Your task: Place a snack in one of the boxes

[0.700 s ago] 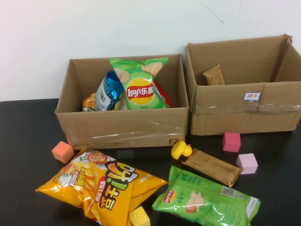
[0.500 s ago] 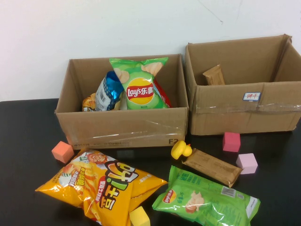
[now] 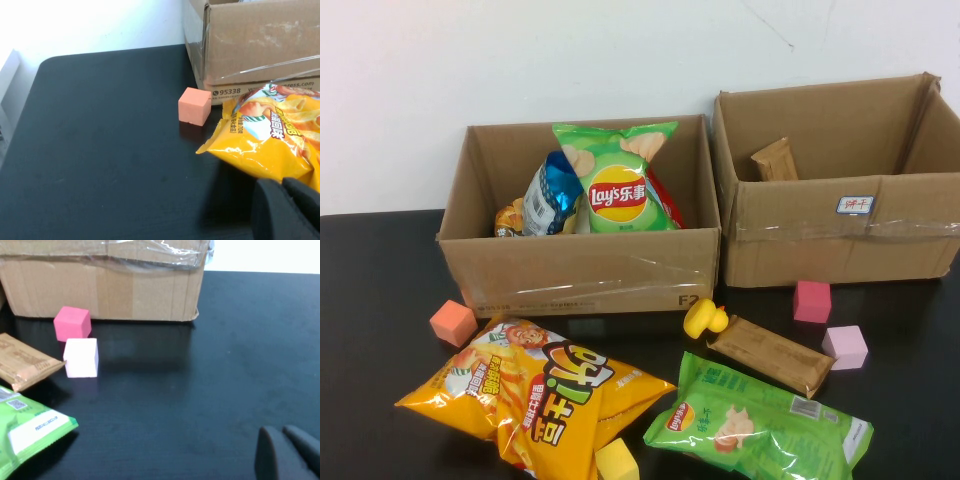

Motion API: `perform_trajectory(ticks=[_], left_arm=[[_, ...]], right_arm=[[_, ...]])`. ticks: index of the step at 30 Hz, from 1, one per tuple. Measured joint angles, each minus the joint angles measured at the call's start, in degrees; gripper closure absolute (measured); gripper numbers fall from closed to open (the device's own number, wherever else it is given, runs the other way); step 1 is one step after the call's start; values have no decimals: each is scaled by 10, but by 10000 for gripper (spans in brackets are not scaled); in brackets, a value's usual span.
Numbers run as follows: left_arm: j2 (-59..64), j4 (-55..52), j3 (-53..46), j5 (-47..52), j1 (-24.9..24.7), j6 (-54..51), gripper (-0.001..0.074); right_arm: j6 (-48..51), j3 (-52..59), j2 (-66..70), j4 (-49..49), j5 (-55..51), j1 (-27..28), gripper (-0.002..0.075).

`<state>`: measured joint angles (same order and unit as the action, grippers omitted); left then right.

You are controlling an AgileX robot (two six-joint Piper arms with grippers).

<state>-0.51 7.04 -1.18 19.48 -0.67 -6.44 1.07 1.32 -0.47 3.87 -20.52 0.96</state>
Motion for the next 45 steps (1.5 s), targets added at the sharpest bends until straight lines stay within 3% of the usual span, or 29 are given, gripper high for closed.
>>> perform_trajectory(ticks=[39, 45], left_arm=[[0, 0, 0, 0, 0, -5, 736], [0, 0, -2, -27, 0, -5, 736]], right_arm=[[-1, 0, 0, -1, 0, 0, 727], [-1, 4, 0, -14, 52, 0, 727]])
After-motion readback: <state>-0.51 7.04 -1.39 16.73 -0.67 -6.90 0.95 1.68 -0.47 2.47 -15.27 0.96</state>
